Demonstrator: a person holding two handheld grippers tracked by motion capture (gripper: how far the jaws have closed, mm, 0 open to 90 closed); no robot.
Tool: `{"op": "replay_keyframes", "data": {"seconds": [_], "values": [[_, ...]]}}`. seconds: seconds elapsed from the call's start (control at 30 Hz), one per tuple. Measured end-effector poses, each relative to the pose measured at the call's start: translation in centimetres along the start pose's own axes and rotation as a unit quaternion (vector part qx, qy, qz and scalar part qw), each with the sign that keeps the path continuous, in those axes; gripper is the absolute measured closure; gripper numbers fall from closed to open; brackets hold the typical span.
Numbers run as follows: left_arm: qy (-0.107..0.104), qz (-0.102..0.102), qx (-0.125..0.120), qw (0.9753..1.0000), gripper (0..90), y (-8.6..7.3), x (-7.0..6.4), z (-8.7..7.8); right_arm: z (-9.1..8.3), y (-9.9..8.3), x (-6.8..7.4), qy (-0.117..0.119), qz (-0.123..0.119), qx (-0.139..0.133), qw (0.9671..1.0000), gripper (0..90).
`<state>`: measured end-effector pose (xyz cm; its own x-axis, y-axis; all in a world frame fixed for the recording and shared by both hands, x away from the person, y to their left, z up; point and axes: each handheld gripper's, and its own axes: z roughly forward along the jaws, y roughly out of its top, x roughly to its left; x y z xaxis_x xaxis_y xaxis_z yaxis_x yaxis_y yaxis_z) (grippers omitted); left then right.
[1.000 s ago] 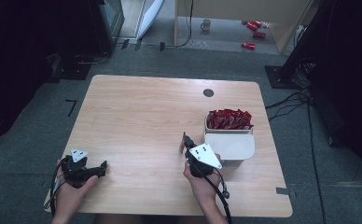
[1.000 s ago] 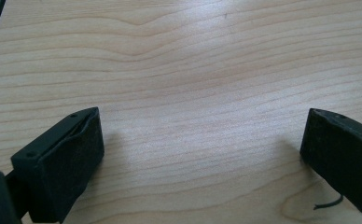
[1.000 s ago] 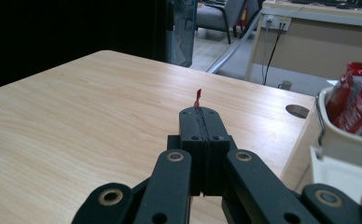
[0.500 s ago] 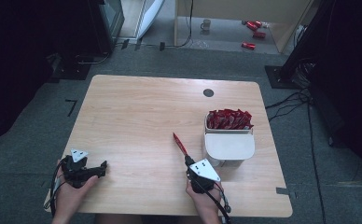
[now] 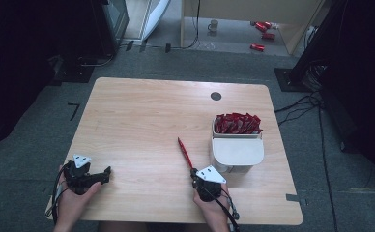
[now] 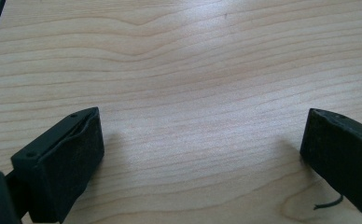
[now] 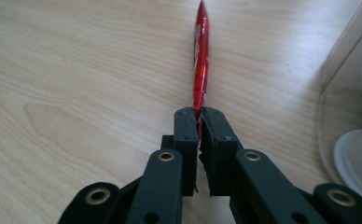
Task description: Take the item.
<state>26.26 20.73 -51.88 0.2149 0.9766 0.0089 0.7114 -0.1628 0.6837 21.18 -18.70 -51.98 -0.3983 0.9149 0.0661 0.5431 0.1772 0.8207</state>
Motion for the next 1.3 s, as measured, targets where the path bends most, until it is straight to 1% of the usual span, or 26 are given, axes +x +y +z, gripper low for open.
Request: {"op": "replay_keyframes", "data": {"seconds": [0.03,0.13,0.2,0.27,0.37,0.53,0.57,0.7,0.8,0.9,0.97,1.03,1.13,1.2,1.3], "values": [[0.000,0.000,0.000,1.0000,0.0,0.0,0.0,0.0,0.0,0.0,0.0,0.004,0.000,0.006,1.0000,83.0],[0.000,0.000,0.000,1.0000,0.0,0.0,0.0,0.0,0.0,-0.1,0.0,0.010,0.006,0.008,0.9999,76.3],[0.000,0.000,0.000,1.0000,0.0,0.0,0.0,0.0,-0.1,-0.1,-0.2,0.021,0.010,0.007,0.9997,71.4],[0.000,0.000,0.000,1.0000,0.0,0.0,0.0,0.0,-0.2,-0.2,-0.2,0.031,0.009,0.007,0.9995,67.7],[0.000,0.000,0.000,1.0000,0.0,0.0,0.0,0.0,-0.4,-0.2,-0.2,0.037,0.005,0.007,0.9993,64.3],[0.000,0.000,0.000,1.0000,0.0,0.0,0.0,0.0,-0.9,-0.2,-0.4,0.048,0.002,0.004,0.9988,62.2],[0.000,0.000,0.000,1.0000,0.0,0.0,0.0,0.0,-1.0,-0.3,-0.4,0.052,0.000,0.003,0.9986,61.9],[0.000,0.000,0.000,1.0000,0.0,0.0,0.0,0.0,-1.2,-0.4,-0.3,0.055,-0.013,0.004,0.9984,60.8],[0.000,0.000,0.000,1.0000,0.0,0.0,0.0,0.0,-1.4,-0.6,-0.5,0.052,-0.009,0.003,0.9986,59.6],[0.000,0.000,0.000,1.0000,0.0,0.0,0.0,0.0,-1.5,-0.6,-0.8,0.056,-0.004,-0.003,0.9984,56.8],[0.000,0.000,0.000,1.0000,0.0,0.0,0.0,0.0,-1.5,-0.5,-0.7,0.062,-0.006,-0.007,0.9980,54.6],[0.000,0.000,0.000,1.0000,0.0,0.0,0.0,0.0,-1.4,-0.5,-0.4,0.069,-0.013,-0.010,0.9975,54.1],[0.000,0.000,0.000,1.0000,0.0,0.0,0.0,0.0,-1.1,-0.6,0.1,0.086,-0.019,-0.009,0.9961,53.9],[0.000,0.000,0.000,1.0000,0.0,0.0,0.0,0.0,-1.1,-0.6,0.3,0.088,-0.026,-0.008,0.9958,53.8],[0.000,0.000,0.000,1.0000,0.0,0.0,0.0,0.0,-1.1,-0.6,0.3,0.091,-0.024,-0.010,0.9955,53.8]]}}
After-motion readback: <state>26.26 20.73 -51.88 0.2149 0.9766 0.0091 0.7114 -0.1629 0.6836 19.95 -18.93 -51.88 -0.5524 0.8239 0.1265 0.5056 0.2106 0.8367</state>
